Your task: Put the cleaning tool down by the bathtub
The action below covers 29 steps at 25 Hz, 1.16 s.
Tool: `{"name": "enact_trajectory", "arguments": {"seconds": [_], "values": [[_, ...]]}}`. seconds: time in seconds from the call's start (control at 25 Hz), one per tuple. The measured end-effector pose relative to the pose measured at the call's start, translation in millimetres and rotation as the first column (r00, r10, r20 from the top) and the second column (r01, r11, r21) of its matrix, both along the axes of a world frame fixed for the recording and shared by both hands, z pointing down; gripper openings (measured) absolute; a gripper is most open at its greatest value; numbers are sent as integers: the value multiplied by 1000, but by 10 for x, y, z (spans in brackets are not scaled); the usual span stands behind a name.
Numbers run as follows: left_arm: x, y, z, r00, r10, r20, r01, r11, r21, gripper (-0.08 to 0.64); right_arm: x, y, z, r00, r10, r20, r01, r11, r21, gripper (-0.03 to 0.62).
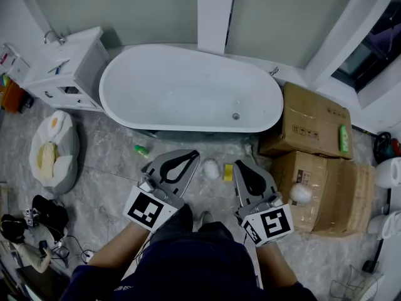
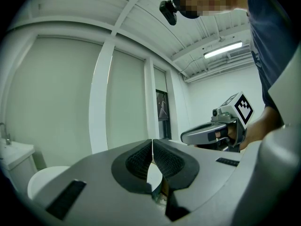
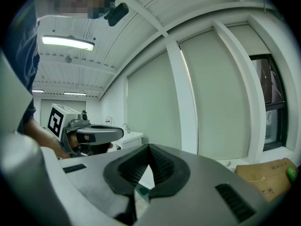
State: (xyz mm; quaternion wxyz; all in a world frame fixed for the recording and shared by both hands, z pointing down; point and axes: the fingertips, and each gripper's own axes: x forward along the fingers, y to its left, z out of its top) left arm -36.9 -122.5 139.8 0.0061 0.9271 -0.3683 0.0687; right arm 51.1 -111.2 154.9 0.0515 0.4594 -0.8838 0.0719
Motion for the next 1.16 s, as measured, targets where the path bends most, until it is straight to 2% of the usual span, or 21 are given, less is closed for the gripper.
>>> {"name": "enact_trajectory", "arguments": {"seconds": [1.16], "values": [[-62,53,107,1000,-23,4,23,1000,-21,32,-32,10,144,999,-32,-25,31,999,-24,3]]}}
